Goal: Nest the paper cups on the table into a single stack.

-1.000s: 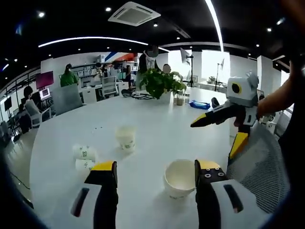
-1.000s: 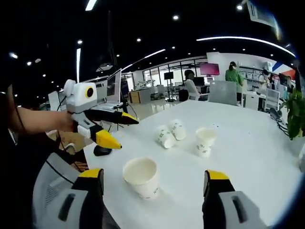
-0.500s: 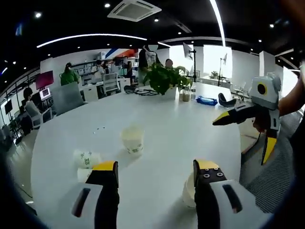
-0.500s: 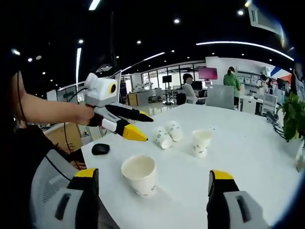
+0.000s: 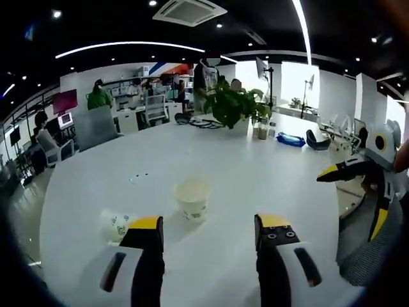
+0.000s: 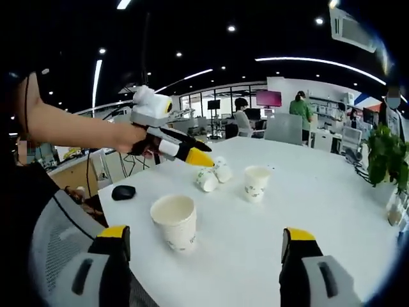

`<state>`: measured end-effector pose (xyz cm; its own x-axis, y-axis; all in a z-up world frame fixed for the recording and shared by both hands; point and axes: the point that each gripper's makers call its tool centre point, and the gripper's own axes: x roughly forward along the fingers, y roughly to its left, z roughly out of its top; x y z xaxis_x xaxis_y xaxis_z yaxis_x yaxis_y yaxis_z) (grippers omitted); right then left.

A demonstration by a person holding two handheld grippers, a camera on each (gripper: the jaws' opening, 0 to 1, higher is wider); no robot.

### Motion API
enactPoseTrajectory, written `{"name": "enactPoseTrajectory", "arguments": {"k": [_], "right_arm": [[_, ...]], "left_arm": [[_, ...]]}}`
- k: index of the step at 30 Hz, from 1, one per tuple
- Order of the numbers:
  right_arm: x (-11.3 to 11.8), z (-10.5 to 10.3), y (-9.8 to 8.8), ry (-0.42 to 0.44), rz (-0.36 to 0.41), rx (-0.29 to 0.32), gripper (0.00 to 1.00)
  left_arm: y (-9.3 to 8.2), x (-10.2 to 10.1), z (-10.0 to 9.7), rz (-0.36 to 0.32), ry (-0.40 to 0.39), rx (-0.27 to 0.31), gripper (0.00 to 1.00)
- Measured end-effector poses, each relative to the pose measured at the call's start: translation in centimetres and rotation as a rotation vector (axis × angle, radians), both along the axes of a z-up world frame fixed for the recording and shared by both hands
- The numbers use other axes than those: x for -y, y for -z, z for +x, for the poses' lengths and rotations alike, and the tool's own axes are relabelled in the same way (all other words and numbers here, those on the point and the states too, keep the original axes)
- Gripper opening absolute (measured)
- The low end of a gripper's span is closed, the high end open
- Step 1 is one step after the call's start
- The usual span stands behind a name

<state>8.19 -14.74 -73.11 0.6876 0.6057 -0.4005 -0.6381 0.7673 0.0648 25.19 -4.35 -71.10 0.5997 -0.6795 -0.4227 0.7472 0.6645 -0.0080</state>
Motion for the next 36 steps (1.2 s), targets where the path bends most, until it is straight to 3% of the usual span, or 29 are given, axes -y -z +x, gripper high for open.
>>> {"name": "enactPoseTrajectory", "arguments": {"k": [6, 21, 32, 36], "right_arm": [[0.6, -0.6, 1.2, 0.008, -0.014, -0.034, 1.0], [1.5, -0.3, 0.9, 0.061, 0.037, -0.034, 1.0], [1.6, -0.2, 1.2, 0.078, 0.058, -0.067, 0.99], [1.9, -0.1, 1.3, 0.093, 0.068, -0.081, 0.98]], "left_arm": [[0.5, 0.0, 2.1, 0.003, -0.036, -0.015, 0.51], [1.5, 1.8, 4.5, 0.01, -0.041, -0.06, 0.45], [2.2, 2.8, 7.5, 0.001, -0.06, -0.078, 0.41], [2.8, 3.0, 7.9, -0.011, -0.074, -0.108, 0.39]]}}
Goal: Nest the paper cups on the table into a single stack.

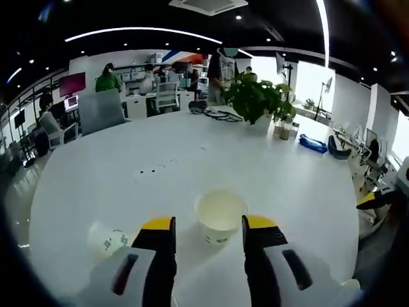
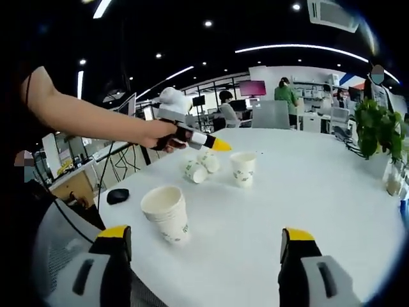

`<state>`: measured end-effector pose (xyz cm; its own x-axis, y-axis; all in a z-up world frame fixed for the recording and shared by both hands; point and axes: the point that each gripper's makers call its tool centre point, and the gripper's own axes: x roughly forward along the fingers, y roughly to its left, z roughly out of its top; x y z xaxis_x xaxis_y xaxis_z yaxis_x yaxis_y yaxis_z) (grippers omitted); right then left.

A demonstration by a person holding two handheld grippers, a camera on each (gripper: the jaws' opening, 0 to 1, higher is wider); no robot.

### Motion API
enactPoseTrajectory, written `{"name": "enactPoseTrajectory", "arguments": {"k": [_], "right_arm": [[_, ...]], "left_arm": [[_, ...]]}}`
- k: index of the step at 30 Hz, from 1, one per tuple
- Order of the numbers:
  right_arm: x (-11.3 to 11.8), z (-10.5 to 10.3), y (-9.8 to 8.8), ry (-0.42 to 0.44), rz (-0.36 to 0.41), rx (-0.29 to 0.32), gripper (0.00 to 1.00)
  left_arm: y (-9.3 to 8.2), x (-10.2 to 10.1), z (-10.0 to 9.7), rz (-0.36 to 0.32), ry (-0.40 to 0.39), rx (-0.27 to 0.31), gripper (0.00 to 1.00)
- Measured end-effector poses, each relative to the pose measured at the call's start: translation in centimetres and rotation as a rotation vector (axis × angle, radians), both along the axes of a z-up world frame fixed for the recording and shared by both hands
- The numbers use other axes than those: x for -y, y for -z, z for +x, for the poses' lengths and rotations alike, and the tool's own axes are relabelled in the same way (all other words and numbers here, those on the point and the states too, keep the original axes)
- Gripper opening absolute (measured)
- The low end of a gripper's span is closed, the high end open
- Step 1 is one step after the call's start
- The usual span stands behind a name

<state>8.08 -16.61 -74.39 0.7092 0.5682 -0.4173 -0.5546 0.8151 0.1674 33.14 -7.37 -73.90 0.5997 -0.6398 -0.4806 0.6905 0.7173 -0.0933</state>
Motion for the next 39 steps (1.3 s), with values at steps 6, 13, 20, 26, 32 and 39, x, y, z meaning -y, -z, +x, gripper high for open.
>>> {"name": "enactPoseTrajectory", "arguments": {"k": [6, 13, 20, 26, 32, 39], "right_arm": [[0.0, 0.0, 0.2, 0.003, -0.001, -0.01, 0.98], [0.2, 0.0, 0.5, 0.009, 0.0, -0.021, 0.97], [0.0, -0.1, 0.7, 0.004, -0.006, -0.029, 0.96], [0.1, -0.1, 0.9, 0.005, -0.013, -0.036, 0.96], [0.3, -0.1, 1.1, 0.011, -0.013, -0.046, 0.95], [0.3, -0.2, 1.2, 0.008, -0.02, -0.048, 0.94]], "left_arm": [[1.1, 0.1, 0.5, -0.02, -0.033, -0.058, 0.35], [2.1, 0.6, 0.7, -0.018, -0.055, -0.088, 0.29], [3.1, 0.8, 1.6, -0.03, -0.078, -0.129, 0.24], [3.6, 1.2, 2.1, -0.034, -0.084, -0.138, 0.17], [3.9, 1.4, 2.0, -0.023, -0.085, -0.141, 0.09], [4.1, 1.4, 1.8, -0.022, -0.076, -0.146, 0.02]]}}
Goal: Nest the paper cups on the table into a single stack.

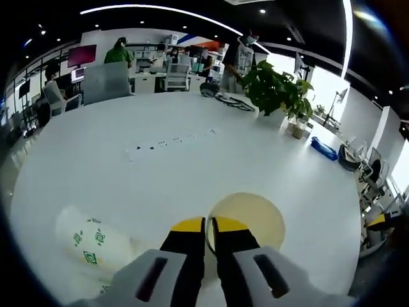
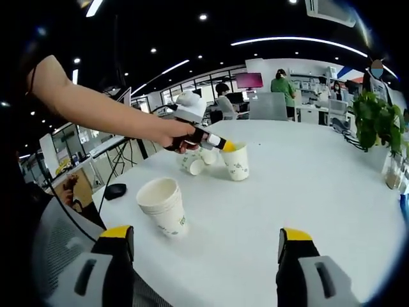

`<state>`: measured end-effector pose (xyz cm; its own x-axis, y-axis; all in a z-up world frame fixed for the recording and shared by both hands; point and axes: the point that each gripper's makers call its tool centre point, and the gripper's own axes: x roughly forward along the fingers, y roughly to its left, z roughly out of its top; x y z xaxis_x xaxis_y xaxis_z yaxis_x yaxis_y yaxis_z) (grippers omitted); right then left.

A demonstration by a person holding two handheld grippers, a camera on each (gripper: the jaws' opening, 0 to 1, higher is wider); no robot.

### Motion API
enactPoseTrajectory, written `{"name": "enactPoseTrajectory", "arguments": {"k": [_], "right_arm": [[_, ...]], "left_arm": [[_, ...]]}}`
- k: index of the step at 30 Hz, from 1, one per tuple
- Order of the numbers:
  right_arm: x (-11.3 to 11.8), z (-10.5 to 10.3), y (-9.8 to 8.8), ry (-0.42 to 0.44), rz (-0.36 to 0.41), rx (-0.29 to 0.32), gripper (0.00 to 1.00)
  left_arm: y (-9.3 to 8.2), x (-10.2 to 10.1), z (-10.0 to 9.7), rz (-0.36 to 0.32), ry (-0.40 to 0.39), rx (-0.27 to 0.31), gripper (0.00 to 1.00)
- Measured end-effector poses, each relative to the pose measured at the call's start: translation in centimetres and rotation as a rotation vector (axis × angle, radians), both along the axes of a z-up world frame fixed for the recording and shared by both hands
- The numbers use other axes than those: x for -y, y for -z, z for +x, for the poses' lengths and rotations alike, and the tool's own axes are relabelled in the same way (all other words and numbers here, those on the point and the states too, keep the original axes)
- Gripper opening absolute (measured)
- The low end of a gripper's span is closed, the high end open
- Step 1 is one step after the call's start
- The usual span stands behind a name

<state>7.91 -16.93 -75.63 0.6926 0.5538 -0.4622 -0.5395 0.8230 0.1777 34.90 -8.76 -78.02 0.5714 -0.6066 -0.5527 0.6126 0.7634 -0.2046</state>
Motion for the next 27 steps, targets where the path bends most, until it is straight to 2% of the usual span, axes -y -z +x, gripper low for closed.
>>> {"name": "enactPoseTrajectory", "arguments": {"k": [12, 16, 27], "right_arm": [[0.2, 0.1, -0.3, 0.006, -0.002, 0.021, 0.94], [0.1, 0.1, -0.4, 0.002, -0.002, 0.029, 0.94], [-0.1, 0.1, -0.8, -0.006, -0.002, 0.049, 0.94]], "left_arm": [[-0.9, -0.1, -0.2, 0.026, 0.029, 0.049, 0.0], [-1.6, -0.5, -1.4, 0.027, 0.032, 0.05, 0.0], [-3.1, -1.6, -2.8, 0.033, 0.039, 0.065, 0.0]]}}
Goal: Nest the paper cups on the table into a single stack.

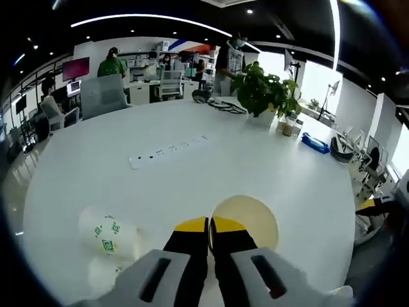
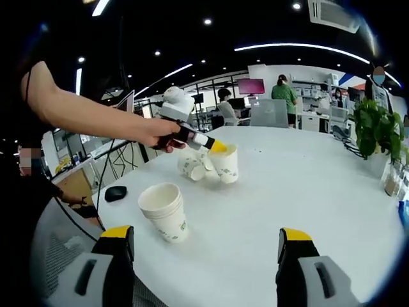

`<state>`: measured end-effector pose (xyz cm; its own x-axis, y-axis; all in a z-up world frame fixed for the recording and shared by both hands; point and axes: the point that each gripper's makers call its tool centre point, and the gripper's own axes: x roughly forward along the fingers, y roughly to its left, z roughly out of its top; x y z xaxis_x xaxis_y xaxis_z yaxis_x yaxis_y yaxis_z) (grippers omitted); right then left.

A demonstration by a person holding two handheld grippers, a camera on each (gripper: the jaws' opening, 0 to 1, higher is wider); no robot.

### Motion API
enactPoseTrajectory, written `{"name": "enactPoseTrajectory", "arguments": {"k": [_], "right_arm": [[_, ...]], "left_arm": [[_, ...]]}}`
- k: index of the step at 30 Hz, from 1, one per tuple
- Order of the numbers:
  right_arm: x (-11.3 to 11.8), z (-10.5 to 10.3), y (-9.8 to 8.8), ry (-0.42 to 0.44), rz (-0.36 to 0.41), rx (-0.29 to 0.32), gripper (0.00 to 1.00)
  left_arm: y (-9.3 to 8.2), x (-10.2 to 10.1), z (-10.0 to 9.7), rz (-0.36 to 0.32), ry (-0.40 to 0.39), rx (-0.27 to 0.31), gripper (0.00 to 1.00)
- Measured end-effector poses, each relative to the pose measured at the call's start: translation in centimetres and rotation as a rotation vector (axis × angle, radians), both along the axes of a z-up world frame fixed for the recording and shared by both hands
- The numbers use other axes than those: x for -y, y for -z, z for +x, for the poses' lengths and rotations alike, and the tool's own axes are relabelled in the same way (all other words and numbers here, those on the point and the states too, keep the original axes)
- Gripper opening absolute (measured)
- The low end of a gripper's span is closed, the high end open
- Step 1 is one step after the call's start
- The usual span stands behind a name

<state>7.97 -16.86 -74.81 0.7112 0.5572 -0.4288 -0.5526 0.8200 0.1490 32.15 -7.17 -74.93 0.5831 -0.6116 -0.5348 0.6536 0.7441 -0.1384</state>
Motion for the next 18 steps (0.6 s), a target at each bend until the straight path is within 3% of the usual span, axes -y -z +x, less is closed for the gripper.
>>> {"name": "enactPoseTrajectory", "arguments": {"k": [18], "right_arm": [[-1.0, -0.5, -0.8, -0.046, -0.011, 0.036, 0.94]], "left_arm": [[-2.4, -2.2, -4.4, 0.017, -0.003, 0.0, 0.0]]}}
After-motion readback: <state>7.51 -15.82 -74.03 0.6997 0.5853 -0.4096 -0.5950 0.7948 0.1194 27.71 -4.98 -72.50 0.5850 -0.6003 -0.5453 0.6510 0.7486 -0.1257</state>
